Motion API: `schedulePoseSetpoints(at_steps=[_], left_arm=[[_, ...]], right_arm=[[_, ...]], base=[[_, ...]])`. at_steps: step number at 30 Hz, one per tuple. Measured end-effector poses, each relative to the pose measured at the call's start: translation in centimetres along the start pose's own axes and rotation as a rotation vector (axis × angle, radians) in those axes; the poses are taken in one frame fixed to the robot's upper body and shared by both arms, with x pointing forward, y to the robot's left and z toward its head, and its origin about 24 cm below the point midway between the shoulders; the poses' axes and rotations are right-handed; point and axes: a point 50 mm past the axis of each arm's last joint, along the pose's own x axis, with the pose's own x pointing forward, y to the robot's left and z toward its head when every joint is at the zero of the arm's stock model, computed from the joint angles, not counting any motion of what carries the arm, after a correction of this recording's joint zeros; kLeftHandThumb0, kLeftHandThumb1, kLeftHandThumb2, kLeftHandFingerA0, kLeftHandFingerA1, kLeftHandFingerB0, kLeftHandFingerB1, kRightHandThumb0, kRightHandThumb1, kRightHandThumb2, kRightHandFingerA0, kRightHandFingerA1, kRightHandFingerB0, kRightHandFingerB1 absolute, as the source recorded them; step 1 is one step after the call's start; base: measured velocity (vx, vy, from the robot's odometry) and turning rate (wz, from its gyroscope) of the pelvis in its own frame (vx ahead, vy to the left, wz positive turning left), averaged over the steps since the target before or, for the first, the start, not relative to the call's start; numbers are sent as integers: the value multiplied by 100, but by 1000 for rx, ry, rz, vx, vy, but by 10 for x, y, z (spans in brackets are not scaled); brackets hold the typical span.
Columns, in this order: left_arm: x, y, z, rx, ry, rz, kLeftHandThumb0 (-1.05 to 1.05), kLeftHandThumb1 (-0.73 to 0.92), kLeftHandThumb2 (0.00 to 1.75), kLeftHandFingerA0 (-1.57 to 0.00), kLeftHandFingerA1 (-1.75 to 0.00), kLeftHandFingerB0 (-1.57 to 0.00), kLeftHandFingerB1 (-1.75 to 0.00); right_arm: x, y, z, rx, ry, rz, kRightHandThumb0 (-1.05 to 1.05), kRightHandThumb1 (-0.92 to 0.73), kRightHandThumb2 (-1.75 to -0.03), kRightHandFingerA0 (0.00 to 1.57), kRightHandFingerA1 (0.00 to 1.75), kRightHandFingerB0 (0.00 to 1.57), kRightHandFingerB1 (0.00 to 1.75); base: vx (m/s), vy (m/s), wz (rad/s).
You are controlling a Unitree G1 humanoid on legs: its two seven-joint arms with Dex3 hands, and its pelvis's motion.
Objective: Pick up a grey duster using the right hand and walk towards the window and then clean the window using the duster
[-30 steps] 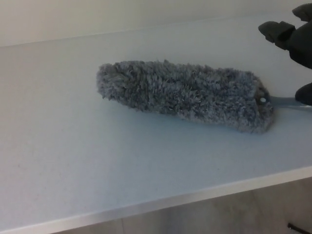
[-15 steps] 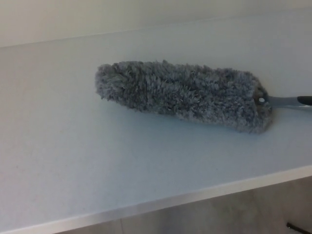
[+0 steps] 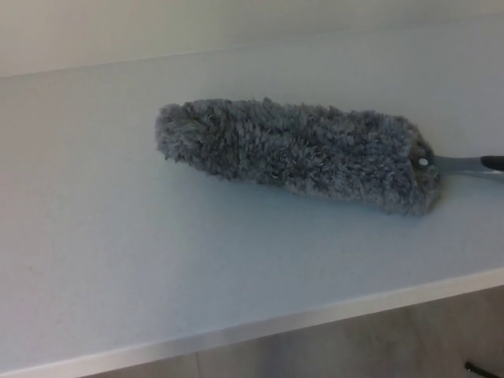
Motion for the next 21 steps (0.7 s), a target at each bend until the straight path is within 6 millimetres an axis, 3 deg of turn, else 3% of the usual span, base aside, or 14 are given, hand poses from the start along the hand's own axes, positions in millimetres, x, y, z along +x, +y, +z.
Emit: schedulePoseSetpoints(at_steps=[4,5,8,9,10,17,21], left_arm=[[0,-1,0,1,-1,-4,-16,63,90,-100,-125,-88,-102],[0,-2,0,2,-1,-5,-15,61,94,-99,-127,-89,-104],[0,-3,1,1,-2,-8,-15,61,94,-99,-127,-89,-104],[0,-3,1,0,-3,-9,-18,67,88,-99,-126,-87,-106],[0,-3,1,0,-3,-8,-18,67,88,-99,-126,-87,-106],[1,-8,3,-4,-7,-18,-18,67,88,-99,-126,-87,-106],[1,-9,3,-5,-8,-21,-18,67,88,-99,-126,-87,-106]], right_arm=[[-16,29,-18,102,50,23,-18,-62,-58,58,40,35,34],[-19,34,-22,121,64,24,5,-60,-92,90,52,69,54],[-35,57,-40,217,126,27,5,-60,-92,90,52,69,54],[-41,65,-46,254,150,28,-4,-60,-90,109,69,79,69],[-44,71,-50,279,166,28,-13,-60,-83,119,93,88,81],[-104,147,-99,625,441,-9,-13,-60,-83,119,93,88,81],[-140,182,-111,776,595,-66,-13,-60,-83,119,93,88,81]], base=[[0,0,0],[0,0,0],[0,0,0],[0,0,0],[0,0,0],[0,0,0],[0,0,0]])
